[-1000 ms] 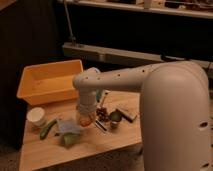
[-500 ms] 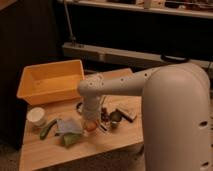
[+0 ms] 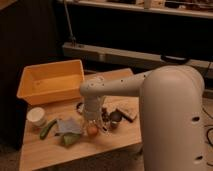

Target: Place apple in table surface

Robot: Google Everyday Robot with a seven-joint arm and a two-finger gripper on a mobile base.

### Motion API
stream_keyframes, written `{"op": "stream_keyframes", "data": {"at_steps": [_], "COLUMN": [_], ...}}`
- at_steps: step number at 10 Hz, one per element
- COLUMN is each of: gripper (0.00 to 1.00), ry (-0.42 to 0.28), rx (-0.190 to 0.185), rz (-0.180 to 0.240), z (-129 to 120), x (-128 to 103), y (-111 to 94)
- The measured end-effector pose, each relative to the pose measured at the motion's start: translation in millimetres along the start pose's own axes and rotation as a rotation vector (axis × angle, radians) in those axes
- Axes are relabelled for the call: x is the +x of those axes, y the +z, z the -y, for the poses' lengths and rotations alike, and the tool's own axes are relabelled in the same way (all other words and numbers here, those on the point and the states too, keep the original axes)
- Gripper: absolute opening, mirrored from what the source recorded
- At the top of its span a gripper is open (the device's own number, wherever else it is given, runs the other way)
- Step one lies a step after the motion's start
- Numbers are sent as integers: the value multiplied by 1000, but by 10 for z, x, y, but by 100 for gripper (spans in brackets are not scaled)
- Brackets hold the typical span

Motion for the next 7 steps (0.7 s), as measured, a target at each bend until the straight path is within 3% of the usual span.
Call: {"op": "stream_keyframes", "data": {"at_steps": [3, 7], "gripper": [64, 64], "ry": [-21, -33], "rx": [-77, -91], "rz": [11, 63], "z": [-85, -238], "x": [-22, -70], "y": [-111, -296]}}
